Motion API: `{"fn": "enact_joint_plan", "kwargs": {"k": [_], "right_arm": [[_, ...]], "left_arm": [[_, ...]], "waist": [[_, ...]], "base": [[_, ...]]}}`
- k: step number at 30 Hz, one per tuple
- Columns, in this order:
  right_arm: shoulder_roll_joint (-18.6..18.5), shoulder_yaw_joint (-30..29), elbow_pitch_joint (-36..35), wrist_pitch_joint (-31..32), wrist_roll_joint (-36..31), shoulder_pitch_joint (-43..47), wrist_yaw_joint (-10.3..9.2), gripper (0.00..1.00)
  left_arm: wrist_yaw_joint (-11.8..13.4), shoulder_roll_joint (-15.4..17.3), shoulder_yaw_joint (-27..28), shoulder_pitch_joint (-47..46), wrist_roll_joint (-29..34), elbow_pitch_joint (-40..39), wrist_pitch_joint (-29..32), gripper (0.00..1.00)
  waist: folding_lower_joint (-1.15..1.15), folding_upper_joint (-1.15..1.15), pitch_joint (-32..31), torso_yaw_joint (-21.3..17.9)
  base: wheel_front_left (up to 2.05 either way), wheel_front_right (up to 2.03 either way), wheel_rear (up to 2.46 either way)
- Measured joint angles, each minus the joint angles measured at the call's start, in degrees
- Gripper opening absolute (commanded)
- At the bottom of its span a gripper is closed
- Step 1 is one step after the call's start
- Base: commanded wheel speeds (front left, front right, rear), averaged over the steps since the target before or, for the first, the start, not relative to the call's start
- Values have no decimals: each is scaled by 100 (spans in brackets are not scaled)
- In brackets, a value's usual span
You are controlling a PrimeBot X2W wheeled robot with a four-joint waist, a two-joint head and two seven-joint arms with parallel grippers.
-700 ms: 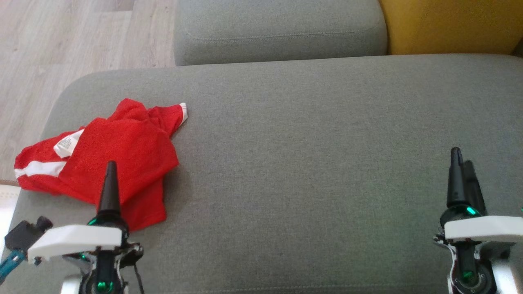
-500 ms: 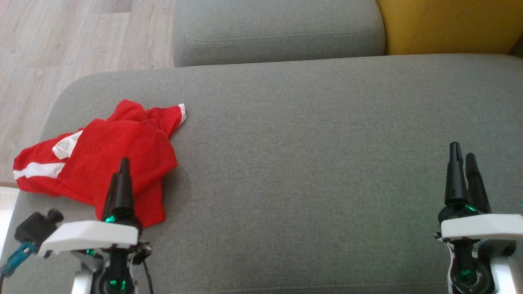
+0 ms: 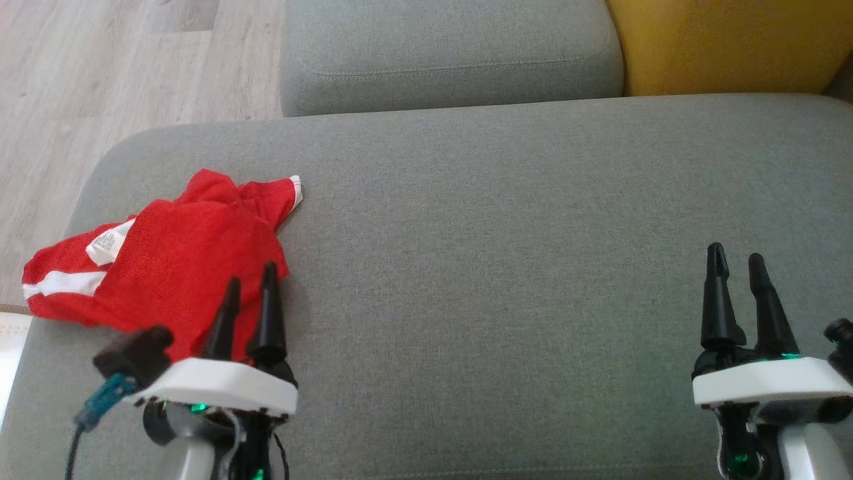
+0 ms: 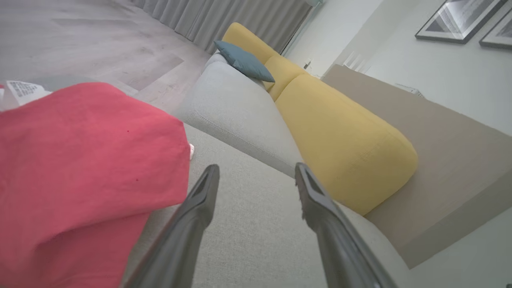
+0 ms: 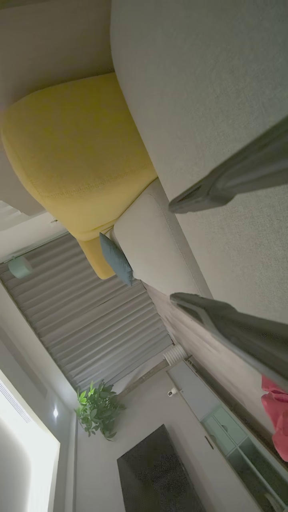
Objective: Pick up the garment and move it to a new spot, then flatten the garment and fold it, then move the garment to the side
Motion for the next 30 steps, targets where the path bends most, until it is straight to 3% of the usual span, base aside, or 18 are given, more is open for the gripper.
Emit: {"fn": "enact_joint_plan", "kwargs": {"k": [14,30], "right_arm": [[-1,67,3,-242,-1198,211,0,100],[-3,181,-186,-486,-2361,219,1,100]], "left_arm": [[686,341,-789,5,1167,41,-205,100],[1380,606,-1480,-6,2076,-48,-458,100]], "waist": [[0,0,-54,-12],[0,0,-75,-44]], "base": [[0,0,0],[0,0,0]]}}
